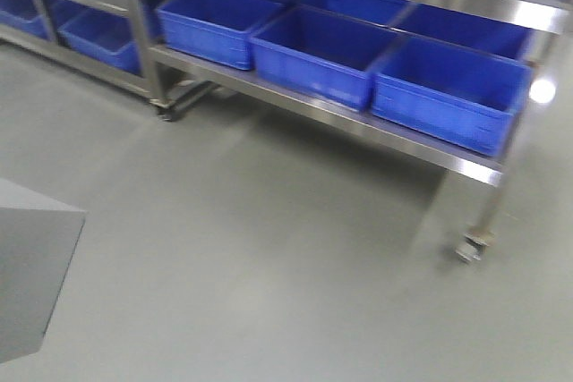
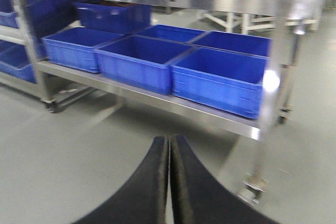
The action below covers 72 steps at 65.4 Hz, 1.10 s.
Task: Sort gray base to blue bin
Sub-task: 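Drive the base away from the table holding the block, then drive down the aisle between blue bin shelves toward the bins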
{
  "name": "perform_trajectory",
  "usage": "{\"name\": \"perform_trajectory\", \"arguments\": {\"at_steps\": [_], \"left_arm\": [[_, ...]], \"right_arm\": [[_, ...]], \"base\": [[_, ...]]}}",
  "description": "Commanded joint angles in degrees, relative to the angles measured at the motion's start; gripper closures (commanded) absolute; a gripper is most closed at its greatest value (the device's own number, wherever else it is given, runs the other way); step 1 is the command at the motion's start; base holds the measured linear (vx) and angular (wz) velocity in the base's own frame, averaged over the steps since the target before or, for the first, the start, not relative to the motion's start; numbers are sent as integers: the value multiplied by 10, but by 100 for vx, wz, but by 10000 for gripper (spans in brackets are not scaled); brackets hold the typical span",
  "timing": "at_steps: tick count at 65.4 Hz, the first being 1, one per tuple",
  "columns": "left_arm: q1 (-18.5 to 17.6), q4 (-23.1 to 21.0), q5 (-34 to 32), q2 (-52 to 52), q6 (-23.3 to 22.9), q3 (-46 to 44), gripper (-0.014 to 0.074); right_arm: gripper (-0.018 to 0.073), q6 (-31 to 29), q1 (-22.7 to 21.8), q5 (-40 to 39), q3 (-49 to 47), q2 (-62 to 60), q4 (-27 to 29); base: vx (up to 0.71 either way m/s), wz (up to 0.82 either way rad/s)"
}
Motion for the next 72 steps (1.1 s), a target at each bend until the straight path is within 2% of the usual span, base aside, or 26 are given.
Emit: {"name": "perform_trajectory", "arguments": {"at_steps": [1,72], "left_arm": [[-2,-1,-58,5,-3,-16,451],[-2,-1,-58,5,-3,-16,451]], "right_arm": [[564,-5,0,-43,0,0,-5],[564,-5,0,-43,0,0,-5]], "base": [[28,71],[31,59]]}}
